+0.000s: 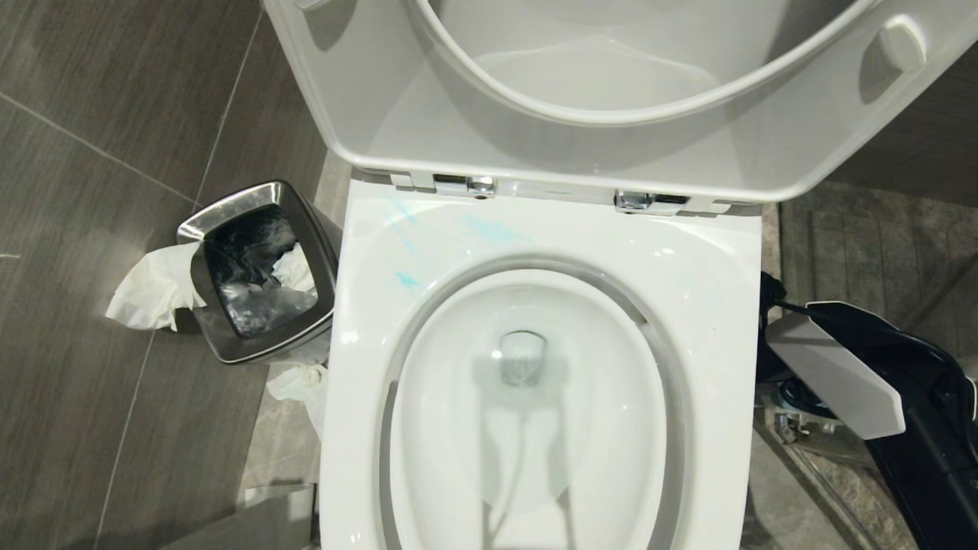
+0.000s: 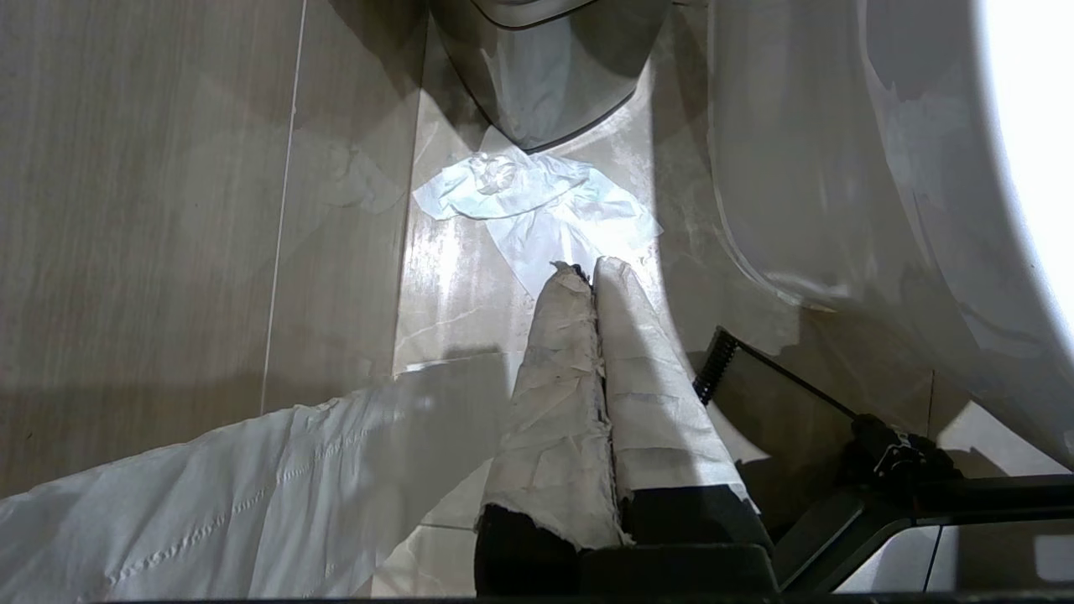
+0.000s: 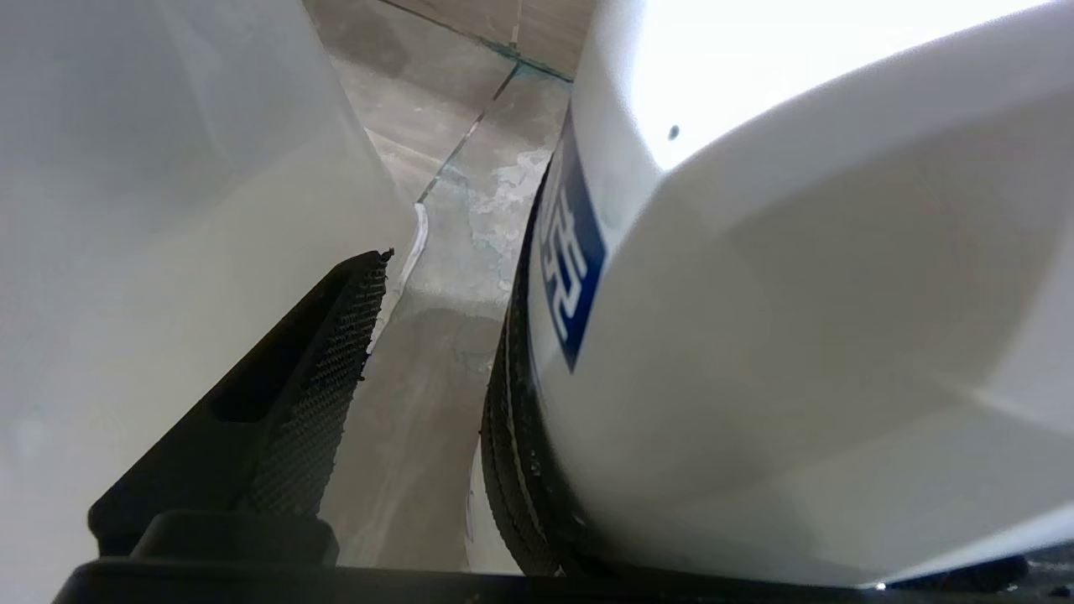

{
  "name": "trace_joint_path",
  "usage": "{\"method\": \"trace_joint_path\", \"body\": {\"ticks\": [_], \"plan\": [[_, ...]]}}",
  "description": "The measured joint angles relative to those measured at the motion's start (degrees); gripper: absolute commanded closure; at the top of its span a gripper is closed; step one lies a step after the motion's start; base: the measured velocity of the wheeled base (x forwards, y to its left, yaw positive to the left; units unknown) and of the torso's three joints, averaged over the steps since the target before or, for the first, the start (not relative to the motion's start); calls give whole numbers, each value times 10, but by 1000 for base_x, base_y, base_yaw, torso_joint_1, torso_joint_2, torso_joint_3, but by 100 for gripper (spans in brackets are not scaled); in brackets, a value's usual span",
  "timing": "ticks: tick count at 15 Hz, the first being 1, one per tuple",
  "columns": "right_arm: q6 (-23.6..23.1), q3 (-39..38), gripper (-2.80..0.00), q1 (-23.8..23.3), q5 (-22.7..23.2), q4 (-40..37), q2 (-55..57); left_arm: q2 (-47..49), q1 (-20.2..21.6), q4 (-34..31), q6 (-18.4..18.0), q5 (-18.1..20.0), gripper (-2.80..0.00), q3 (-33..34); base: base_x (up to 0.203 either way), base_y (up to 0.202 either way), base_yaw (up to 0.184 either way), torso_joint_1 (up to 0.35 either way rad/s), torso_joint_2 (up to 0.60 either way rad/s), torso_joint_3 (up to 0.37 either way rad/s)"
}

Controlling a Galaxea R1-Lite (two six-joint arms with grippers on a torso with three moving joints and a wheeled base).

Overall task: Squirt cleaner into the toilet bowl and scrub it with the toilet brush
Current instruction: Pour in the cleaning agent

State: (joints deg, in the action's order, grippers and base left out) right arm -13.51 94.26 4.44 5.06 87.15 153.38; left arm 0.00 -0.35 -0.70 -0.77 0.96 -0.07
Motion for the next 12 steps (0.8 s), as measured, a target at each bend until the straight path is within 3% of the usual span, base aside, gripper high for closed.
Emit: {"method": "trace_joint_path", "body": {"ticks": [12], "plan": [[-2,7,-280,0,-1,0,3,0,0,0,0,0,0,0,0,0,0,0,0,0]]}}
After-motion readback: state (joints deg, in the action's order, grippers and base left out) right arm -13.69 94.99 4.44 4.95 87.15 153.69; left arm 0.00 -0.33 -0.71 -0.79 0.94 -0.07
